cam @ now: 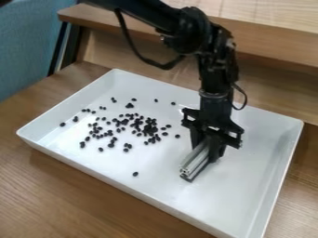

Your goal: Sweep into pile

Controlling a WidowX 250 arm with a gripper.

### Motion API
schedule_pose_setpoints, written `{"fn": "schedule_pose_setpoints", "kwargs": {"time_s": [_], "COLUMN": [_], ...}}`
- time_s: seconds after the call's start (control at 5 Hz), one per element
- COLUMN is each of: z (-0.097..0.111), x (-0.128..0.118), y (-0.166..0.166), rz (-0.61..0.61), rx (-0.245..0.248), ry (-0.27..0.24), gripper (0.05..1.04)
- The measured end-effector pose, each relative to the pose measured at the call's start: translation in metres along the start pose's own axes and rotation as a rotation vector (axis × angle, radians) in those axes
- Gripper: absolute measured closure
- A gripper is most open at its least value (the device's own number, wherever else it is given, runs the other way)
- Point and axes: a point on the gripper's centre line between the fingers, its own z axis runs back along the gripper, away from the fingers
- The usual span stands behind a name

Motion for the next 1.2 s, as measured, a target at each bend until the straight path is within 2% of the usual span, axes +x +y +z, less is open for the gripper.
{"fn": "schedule_pose_setpoints", "kwargs": {"time_s": [0.2, 0.4, 1.0, 1.2], "z": [0.002, 0.003, 0.005, 0.005], "x": [-0.009, -0.014, 0.002, -0.002], "y": [0.024, 0.045, 0.088, 0.108], "rz": [-0.004, -0.020, 0.004, 0.049], "rx": [0.001, 0.002, 0.088, 0.092], "ry": [0.012, 0.000, -0.024, -0.036], "gripper": [0.678, 0.679, 0.679, 0.679]}}
